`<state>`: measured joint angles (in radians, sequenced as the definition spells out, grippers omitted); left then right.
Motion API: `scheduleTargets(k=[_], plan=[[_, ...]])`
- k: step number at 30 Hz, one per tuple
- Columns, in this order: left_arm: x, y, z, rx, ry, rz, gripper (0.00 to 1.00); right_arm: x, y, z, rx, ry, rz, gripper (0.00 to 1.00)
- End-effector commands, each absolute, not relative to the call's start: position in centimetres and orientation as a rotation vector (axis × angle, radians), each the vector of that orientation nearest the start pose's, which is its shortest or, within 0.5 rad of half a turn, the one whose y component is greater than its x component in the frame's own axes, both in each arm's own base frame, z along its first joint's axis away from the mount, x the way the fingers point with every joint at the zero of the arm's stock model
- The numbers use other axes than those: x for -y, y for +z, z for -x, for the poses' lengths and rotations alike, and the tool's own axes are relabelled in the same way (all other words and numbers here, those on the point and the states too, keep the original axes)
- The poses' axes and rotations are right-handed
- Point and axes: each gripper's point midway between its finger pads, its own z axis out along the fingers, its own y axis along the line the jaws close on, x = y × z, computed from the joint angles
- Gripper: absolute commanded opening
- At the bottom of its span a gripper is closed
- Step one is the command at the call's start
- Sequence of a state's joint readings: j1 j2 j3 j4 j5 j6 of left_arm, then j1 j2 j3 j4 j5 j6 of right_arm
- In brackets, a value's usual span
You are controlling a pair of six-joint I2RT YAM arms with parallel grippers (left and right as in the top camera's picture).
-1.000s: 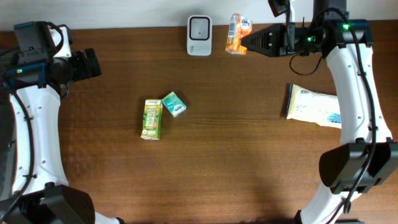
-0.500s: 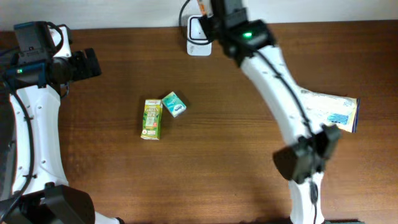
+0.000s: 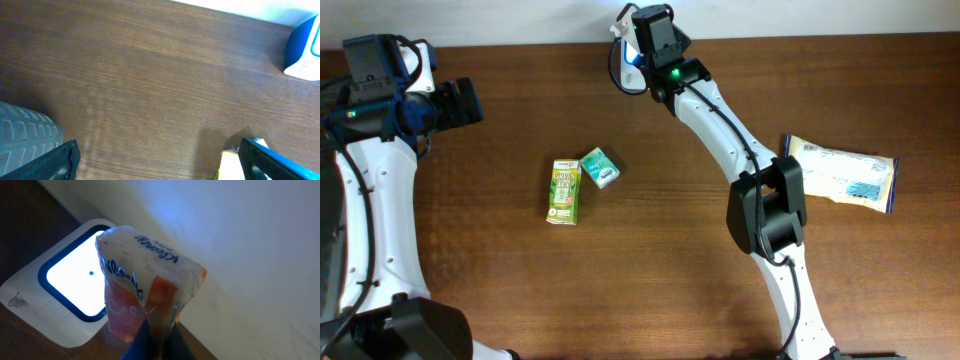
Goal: Scan the item barcode
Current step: 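Carry the orange pack right and set it beside the snack bag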
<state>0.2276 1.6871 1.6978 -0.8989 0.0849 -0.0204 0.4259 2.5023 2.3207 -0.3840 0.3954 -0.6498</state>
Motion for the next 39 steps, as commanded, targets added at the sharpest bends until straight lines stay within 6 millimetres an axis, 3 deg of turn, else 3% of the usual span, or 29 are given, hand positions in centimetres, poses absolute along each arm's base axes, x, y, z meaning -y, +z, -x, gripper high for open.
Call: scheduleTargets(k=[1,9,18,21,24,27,29,31,32,34,36,37,39], plan=[[-9.1,25.5,-44.3,-2.422,-0.007,0.28,0.99,-21.4,13.7,-65.4,-1.966,-0.554,0.892,0.04],[-9.1,25.5,-44.3,-2.422,-0.007,0.28,0.99,-20.7,12.1,-65.8,-1.987,-0.562,0.894,0.04],[-9.1,25.5,-44.3,-2.422,-0.007,0.28,0.99,-21.3,12.2,-65.6,-1.982,-0.558,0.901,0.04],[-9.1,25.5,-44.3,-2.422,-0.007,0.28,0.99,-21.6,14.7,-65.4,-1.95,-0.55,0.882,0.04],[-9.1,25.5,-44.3,-2.422,-0.007,0.28,0.99,-21.6,19.0,-64.8,-1.917,-0.51,0.822,0.04],[-9.1,25.5,-44.3,-2.422,-0.007,0.28,0.99,-22.9,24.6,-61.8,-1.955,-0.216,0.698,0.04],[-9.1,25.5,-44.3,-2.422,-0.007,0.28,0.99,-23.4,28.0,-58.5,-2.013,0.005,0.63,0.04],[-9.1,25.5,-44.3,-2.422,-0.007,0.28,0.99,-22.3,29.8,-54.5,-2.136,0.162,0.54,0.04],[-9.1,25.5,-44.3,-2.422,-0.007,0.28,0.99,-20.5,30.2,-51.7,-2.247,0.21,0.465,0.04],[-9.1,25.5,-44.3,-2.422,-0.007,0.28,0.99,-17.2,29.3,-48.0,-2.415,0.196,0.404,0.04],[-9.1,25.5,-44.3,-2.422,-0.007,0.28,0.99,-13.2,26.8,-44.8,-2.625,0.165,0.35,0.04],[-9.1,25.5,-44.3,-2.422,-0.007,0.28,0.99,-10.8,24.6,-43.3,-2.758,0.141,0.299,0.04],[-9.1,25.5,-44.3,-2.422,-0.007,0.28,0.99,-8.0,21.5,-41.9,-2.905,0.122,0.223,0.04]])
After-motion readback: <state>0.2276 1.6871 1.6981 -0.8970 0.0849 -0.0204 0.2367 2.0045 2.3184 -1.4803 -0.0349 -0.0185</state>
